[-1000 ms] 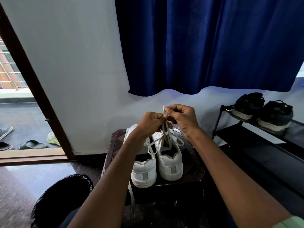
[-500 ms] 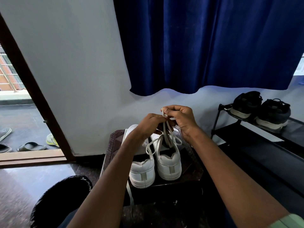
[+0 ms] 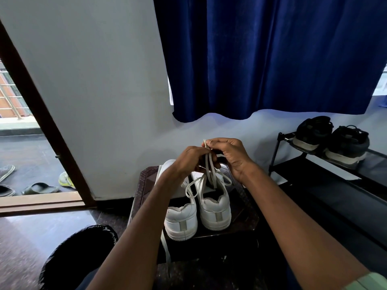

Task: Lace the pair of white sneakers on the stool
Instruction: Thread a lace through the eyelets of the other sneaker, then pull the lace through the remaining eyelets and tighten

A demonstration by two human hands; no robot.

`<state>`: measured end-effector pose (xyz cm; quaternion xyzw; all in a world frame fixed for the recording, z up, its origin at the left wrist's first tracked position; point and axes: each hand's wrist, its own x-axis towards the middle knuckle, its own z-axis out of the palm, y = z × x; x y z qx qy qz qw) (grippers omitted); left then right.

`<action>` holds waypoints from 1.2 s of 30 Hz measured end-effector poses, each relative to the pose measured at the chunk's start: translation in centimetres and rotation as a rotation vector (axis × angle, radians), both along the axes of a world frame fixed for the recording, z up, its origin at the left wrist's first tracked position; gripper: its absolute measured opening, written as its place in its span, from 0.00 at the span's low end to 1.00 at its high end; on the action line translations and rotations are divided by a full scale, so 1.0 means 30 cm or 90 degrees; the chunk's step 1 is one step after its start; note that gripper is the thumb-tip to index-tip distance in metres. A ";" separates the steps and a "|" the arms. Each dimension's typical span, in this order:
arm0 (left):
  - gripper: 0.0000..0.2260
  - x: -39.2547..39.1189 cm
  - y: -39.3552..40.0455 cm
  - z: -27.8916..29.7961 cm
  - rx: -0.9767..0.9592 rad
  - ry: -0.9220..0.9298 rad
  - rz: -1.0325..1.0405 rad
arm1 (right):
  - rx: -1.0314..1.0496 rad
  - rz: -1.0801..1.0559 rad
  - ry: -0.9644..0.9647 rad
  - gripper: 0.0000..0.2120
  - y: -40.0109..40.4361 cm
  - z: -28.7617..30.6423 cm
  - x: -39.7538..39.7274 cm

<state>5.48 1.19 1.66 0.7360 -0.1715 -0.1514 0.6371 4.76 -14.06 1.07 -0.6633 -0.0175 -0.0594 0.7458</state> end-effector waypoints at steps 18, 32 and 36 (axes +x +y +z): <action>0.17 0.009 -0.014 -0.027 0.056 -0.243 0.119 | -0.031 -0.095 -0.006 0.03 0.073 0.105 -0.024; 0.15 -0.081 -0.054 0.693 0.119 -0.399 0.241 | 0.077 -0.155 -0.153 0.04 0.106 0.866 -0.153; 0.15 -0.180 -0.065 0.841 0.148 -0.440 0.247 | 0.085 -0.136 -0.161 0.05 0.101 1.008 -0.196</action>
